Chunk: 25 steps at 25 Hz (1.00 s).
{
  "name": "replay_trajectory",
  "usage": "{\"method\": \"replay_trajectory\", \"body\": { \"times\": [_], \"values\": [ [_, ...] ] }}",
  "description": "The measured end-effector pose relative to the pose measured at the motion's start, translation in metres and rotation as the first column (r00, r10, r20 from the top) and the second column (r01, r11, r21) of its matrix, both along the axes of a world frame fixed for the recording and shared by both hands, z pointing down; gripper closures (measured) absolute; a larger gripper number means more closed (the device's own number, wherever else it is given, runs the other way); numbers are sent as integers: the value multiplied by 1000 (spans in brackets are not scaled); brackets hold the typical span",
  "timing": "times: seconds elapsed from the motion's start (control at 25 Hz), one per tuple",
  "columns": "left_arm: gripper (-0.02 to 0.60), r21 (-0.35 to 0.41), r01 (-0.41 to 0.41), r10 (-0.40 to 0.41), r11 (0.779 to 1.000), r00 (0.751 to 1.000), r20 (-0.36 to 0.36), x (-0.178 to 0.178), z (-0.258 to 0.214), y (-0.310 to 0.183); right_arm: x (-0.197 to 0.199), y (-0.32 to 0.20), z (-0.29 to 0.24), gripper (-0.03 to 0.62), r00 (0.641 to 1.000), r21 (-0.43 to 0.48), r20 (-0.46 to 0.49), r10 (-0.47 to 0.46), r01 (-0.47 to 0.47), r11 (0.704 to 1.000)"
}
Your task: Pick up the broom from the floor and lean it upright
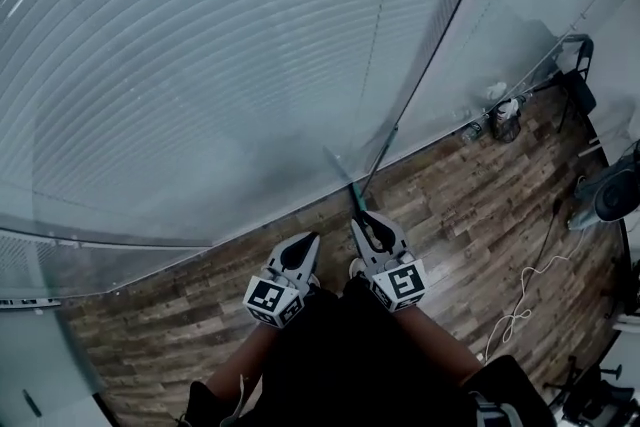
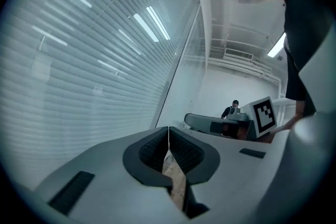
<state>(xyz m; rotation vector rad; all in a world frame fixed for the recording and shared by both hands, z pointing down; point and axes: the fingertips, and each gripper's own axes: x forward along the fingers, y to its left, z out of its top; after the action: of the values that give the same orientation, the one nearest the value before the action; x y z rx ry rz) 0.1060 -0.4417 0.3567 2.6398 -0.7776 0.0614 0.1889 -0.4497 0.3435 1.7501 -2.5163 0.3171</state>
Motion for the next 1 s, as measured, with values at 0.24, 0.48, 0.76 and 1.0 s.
{"method": "replay_trajectory", "body": {
  "times": [0.24,0.48,0.76,1.0],
  "values": [
    [561,121,71,-58,990,992,-108,-10,-69,-10,-39,9,-90,572,992,229,26,-125,116,967],
    [561,157,149,-132,976,985,-115,-31,-84,-19,-64,-3,-109,576,984,306,54,-171,147,941],
    [561,255,214,-192,943,975,-108,-59,-114,-28,-90,-7,-122,576,986,357,-46,-159,165,919],
    [561,296,226,-203,928,973,-107,-73,-117,-27,-116,-6,-127,576,986,358,-54,-158,167,919]
  ]
}}
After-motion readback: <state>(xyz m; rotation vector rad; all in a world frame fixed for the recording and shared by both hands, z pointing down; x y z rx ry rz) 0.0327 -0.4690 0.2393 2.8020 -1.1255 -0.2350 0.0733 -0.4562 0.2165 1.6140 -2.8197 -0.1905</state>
